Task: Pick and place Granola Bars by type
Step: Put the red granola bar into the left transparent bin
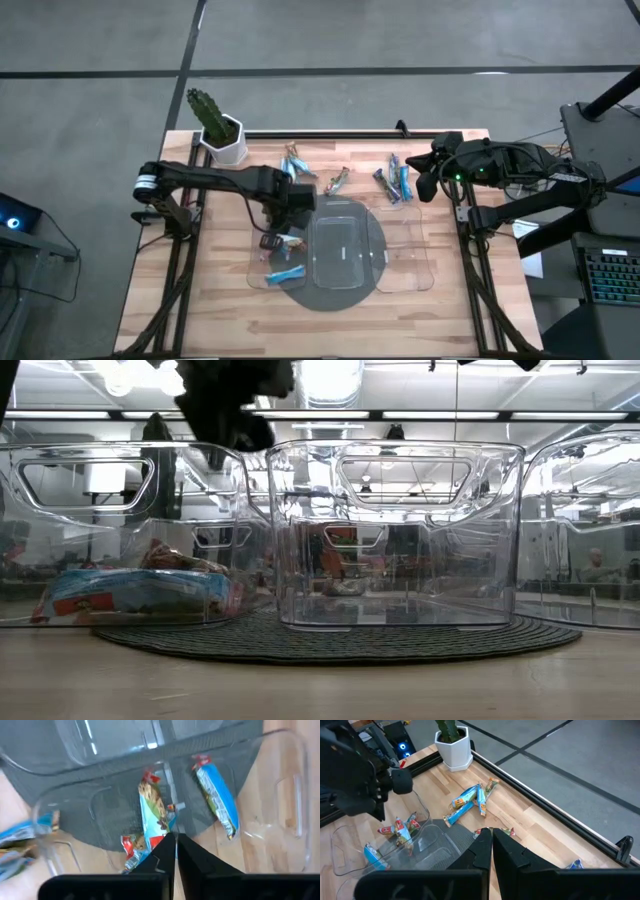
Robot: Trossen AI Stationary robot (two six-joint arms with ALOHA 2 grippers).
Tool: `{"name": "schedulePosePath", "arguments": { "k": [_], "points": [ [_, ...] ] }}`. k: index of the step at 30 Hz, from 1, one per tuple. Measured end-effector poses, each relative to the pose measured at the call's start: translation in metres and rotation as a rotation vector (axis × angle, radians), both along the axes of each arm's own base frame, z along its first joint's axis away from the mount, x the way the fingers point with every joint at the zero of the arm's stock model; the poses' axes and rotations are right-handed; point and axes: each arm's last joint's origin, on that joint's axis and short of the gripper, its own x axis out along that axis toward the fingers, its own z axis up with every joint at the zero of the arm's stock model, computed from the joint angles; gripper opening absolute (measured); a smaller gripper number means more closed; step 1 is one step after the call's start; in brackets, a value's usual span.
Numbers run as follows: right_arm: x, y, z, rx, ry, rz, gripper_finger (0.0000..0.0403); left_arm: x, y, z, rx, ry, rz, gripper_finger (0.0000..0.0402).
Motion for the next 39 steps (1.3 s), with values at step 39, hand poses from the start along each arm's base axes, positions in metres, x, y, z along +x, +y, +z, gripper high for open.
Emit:
{"name": "schedulePosePath", "arguments": {
  "k": [39],
  "points": [
    [0.000,0.000,0.000,-0.020,0.008,0.013,0.0008,-0.091,0.042,0.145,0.089,-0.811,0.446,0.0000]
  ]
}}
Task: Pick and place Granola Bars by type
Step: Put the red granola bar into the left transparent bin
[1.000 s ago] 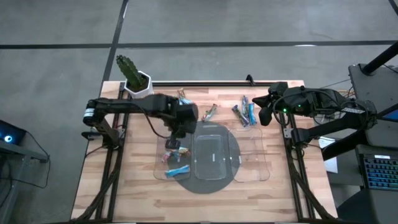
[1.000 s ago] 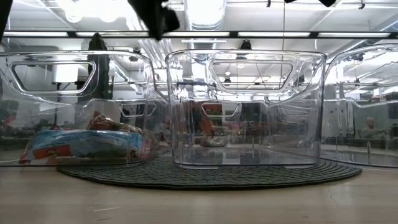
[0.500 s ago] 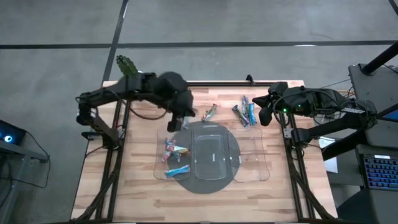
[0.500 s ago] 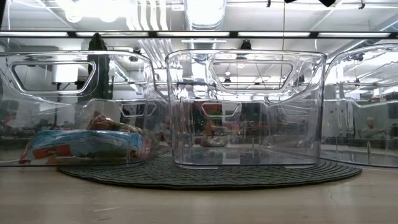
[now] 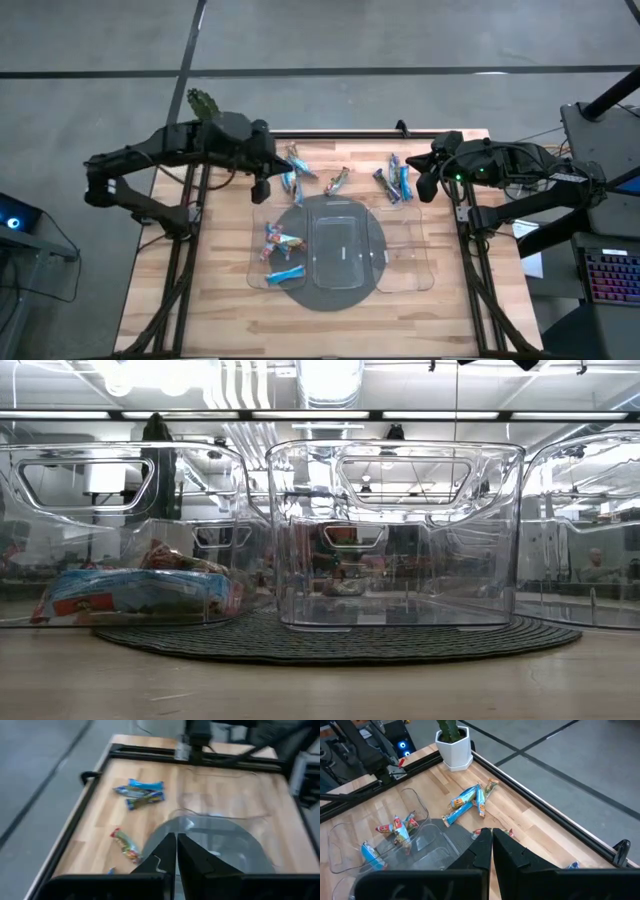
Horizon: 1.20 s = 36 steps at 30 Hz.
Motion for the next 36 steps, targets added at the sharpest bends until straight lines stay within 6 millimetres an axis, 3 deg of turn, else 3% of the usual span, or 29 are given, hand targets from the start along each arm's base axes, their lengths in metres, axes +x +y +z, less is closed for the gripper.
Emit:
{"name": "schedulePosePath", "arguments": {
  "k": [11,16,22,29,36],
  "points": [
    [0.008,-0.001,0.000,-0.002,0.008,0.055,0.0008,-0.051,-0.002,-0.040,-0.062,-0.048,0.251,0.0000],
    [0.023,-0.018,-0.001,0.106,0.023,0.046,0.0008,-0.065,-0.003,-0.045,-0.083,-0.146,0.291,0.0000],
    [0.051,-0.045,-0.009,0.118,0.113,0.039,0.0016,-0.072,-0.004,-0.043,-0.090,-0.181,0.293,0.0000],
    [0.086,-0.081,-0.023,0.160,0.206,0.094,0.0083,-0.073,-0.004,-0.043,-0.073,-0.179,0.287,0.0000],
    [0.119,-0.126,-0.031,0.243,0.214,-0.045,0.0170,-0.073,-0.004,-0.043,-0.072,-0.179,0.287,0.0000]
  ]
}}
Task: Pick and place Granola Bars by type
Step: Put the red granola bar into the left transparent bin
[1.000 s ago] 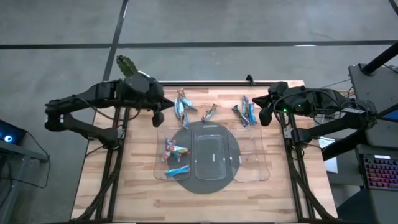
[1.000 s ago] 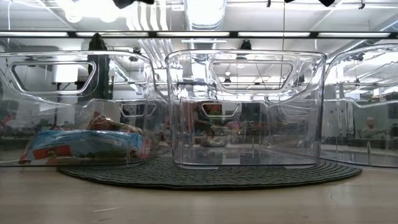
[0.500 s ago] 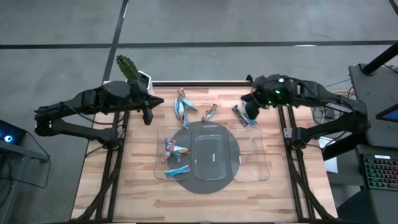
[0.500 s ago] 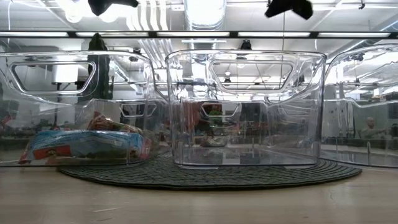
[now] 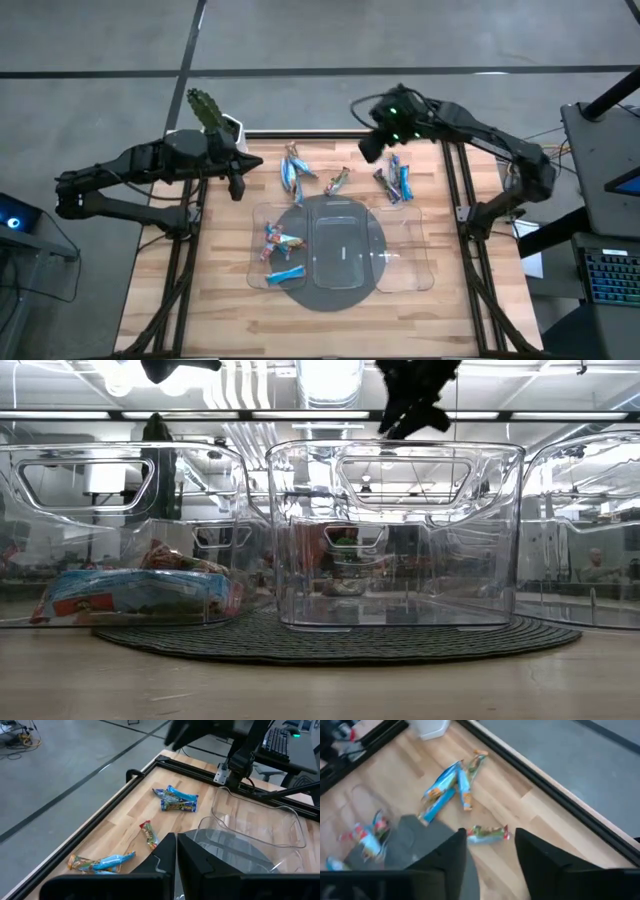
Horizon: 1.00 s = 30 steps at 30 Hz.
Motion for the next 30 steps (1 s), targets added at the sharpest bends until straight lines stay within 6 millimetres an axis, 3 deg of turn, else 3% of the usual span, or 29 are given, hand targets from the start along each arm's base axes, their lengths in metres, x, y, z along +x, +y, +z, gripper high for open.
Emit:
{"name": "schedulePosePath", "arguments": {
  "k": [7,14,23,30],
  "points": [
    [0.039,-0.032,-0.017,0.148,-0.010,-0.096,0.0239,0.000,0.000,0.001,0.011,0.001,-0.004,0.0000],
    [0.075,-0.051,-0.049,0.295,0.025,-0.263,0.0290,-0.004,-0.001,0.004,0.019,-0.012,-0.007,0.0000],
    [0.097,-0.065,-0.103,0.427,0.161,-0.505,0.0302,-0.009,-0.001,0.007,0.026,-0.031,-0.008,0.0000],
    [0.103,-0.065,-0.136,0.514,0.216,-0.641,0.0301,-0.010,-0.002,0.008,0.045,-0.026,-0.016,0.0000]
  ]
}}
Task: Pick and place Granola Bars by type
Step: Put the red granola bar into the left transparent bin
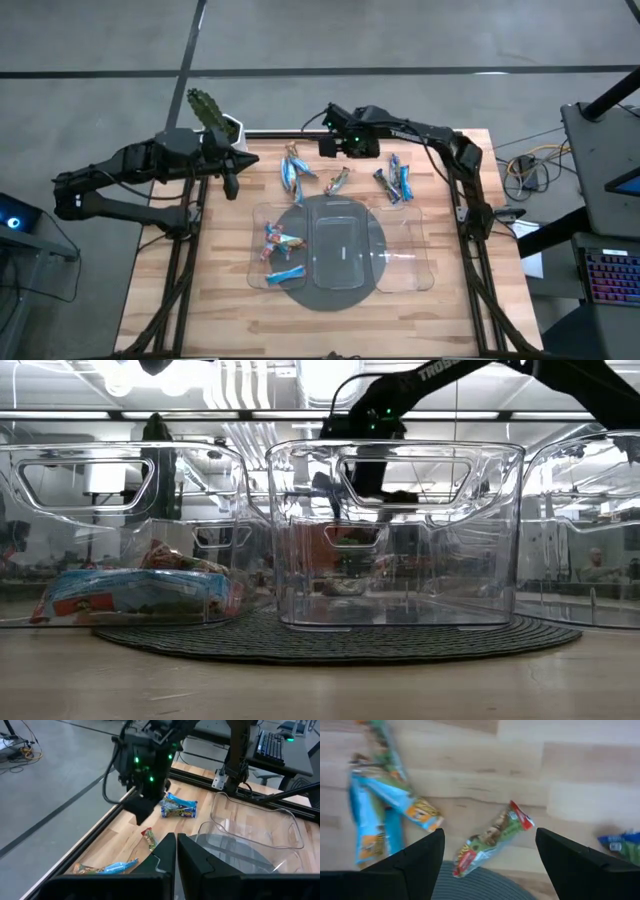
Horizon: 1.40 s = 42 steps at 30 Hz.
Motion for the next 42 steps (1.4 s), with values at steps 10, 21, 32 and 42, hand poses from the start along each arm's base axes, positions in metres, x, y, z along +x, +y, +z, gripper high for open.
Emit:
{"name": "schedulePosePath", "arguments": {
  "k": [10,21,32,42],
  "points": [
    [-0.008,0.008,-0.031,0.090,0.082,-0.165,0.0301,0.000,0.000,0.000,0.001,0.001,-0.001,0.0000],
    [-0.007,0.015,-0.052,0.117,0.052,-0.295,0.0301,0.000,0.000,0.000,0.001,0.001,-0.001,0.0000],
    [0.000,0.015,-0.074,0.132,-0.026,-0.332,0.0285,0.000,0.000,0.000,-0.001,0.001,0.000,0.0000],
    [0.007,0.021,-0.091,0.174,-0.012,-0.323,0.0263,0.000,0.000,0.000,-0.006,-0.001,0.002,0.0000]
  ]
}}
